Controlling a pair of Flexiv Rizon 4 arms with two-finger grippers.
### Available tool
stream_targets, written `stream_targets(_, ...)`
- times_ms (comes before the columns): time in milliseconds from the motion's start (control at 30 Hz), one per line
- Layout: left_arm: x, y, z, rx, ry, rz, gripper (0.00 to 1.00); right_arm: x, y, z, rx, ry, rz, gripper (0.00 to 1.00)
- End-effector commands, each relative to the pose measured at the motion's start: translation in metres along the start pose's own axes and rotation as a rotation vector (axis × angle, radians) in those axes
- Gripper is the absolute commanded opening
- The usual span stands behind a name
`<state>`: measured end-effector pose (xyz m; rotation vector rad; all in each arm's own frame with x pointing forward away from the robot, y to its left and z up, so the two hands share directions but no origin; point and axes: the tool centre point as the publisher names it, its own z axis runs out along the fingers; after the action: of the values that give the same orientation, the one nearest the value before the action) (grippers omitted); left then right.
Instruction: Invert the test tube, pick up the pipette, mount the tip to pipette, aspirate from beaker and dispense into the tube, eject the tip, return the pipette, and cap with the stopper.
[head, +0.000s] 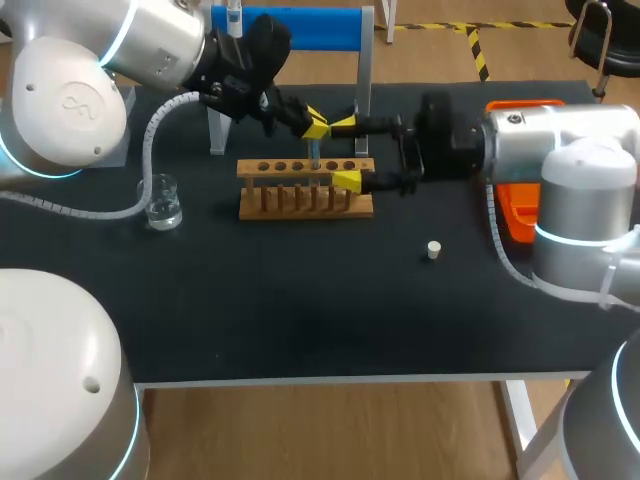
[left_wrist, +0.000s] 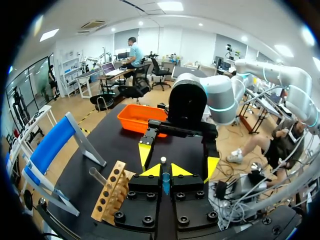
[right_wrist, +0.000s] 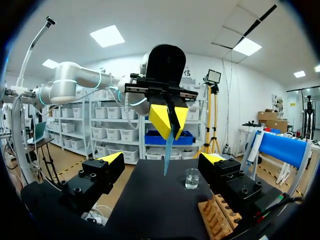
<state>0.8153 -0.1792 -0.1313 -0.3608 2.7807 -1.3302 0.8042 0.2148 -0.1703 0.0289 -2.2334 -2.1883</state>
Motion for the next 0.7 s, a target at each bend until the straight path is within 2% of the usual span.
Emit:
stream_targets(33, 0.001, -0.001, -0.001, -0.004, 0.0, -0.001, 0.0, -0.006, 0.001, 0.012, 0.0, 0.01, 0.005, 1.0)
stream_targets(233, 0.001, -0.001, -0.001, -0.004, 0.0, -0.001, 0.0, -0.013, 0.004, 0.022, 0.003, 0.011, 0.004, 0.99)
stream_targets(367, 0.001, -0.001, -0.001, -0.004, 0.0, -0.001, 0.0, -0.015, 0.005, 0.026, 0.002, 0.014, 0.006, 0.86)
stream_targets(433, 0.001, -0.001, -0.001, -0.004, 0.0, -0.001, 0.0, -0.016, 0.006, 0.028, 0.0, 0.015, 0.007, 0.73)
stream_targets(467, 0.001, -0.001, -0.001, -0.004, 0.0, -0.001, 0.0, -0.016, 0.006, 0.029, -0.001, 0.015, 0.007, 0.6)
stream_targets(533, 0.001, -0.001, -0.001, -0.004, 0.0, -0.001, 0.0, -0.017, 0.006, 0.03, -0.004, 0.016, 0.008, 0.49)
stream_targets(700, 0.001, -0.001, -0.001, -0.004, 0.0, -0.001, 0.0, -0.016, 0.007, 0.032, -0.01, 0.021, 0.009, 0.42)
